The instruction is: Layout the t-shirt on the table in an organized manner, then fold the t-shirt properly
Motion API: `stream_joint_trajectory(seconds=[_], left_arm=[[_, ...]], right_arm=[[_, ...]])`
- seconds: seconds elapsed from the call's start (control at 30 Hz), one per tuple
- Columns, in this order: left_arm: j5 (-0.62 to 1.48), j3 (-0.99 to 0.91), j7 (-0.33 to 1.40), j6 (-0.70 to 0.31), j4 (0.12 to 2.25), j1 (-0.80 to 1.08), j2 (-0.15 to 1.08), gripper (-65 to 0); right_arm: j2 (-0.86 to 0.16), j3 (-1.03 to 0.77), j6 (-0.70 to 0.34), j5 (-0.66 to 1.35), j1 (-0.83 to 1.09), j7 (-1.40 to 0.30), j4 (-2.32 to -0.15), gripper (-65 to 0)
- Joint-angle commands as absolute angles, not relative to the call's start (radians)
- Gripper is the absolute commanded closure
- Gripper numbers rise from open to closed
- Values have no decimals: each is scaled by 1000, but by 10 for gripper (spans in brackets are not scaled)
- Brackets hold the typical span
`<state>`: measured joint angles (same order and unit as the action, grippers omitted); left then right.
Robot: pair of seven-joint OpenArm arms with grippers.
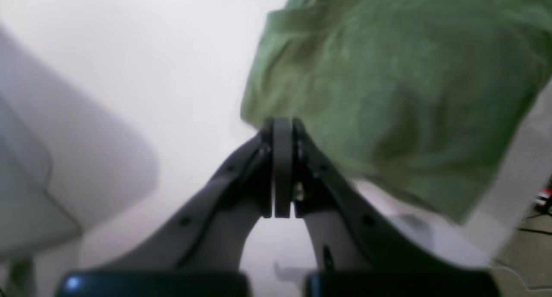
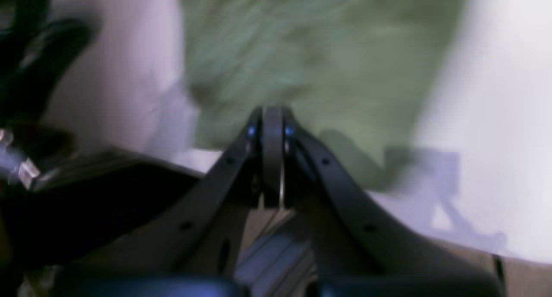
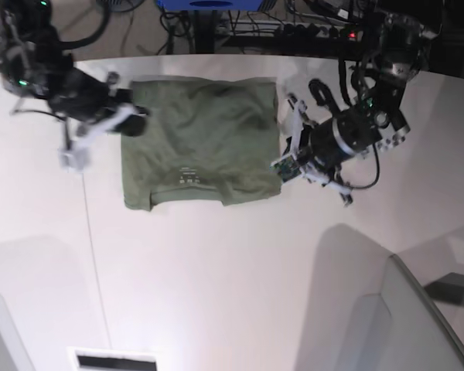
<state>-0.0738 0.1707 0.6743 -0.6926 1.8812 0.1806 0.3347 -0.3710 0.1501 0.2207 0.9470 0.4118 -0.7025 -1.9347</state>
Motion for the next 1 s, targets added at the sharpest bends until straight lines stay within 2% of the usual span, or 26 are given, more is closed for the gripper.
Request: stream_joint_trajectory(seconds=[0.0, 0.13, 0.27, 0.47, 0.6, 0.67, 0.77, 0.87, 0.97], left_arm=[[-64, 139, 662, -698, 1910, 219, 344, 0], [-62, 47, 657, -698, 1954, 367, 374, 0], [-62, -58, 657, -698, 1969, 539, 386, 0], [-62, -165, 657, -698, 1972, 773, 383, 0], [-62, -148, 657, -698, 1945, 858, 357, 0], [-62, -139, 638, -698, 1900, 863, 326, 0], [-71, -124, 507, -698, 1733, 837, 280, 0], [-73, -101, 378, -698, 1454, 737, 254, 0], [-73, -99, 283, -698, 1035, 559, 226, 0]], right_arm=[[-380, 102, 211, 957, 443, -700, -1957, 0], [-392, -87, 205, 961, 590, -759, -1977, 0], [-392, -188, 203, 961, 733, -825, -2014, 0], [-389, -213, 203, 961, 938, -819, -2008, 0], [-355, -182, 200, 938, 969, -819, -1943, 0], [-348, -133, 183, 866, 921, -819, -1850, 0], [-314, -2, 116, 700, 797, -788, -1627, 0], [-266, 136, 58, 549, 647, -720, -1331, 0], [-208, 265, 42, 403, 464, -615, -917, 0]])
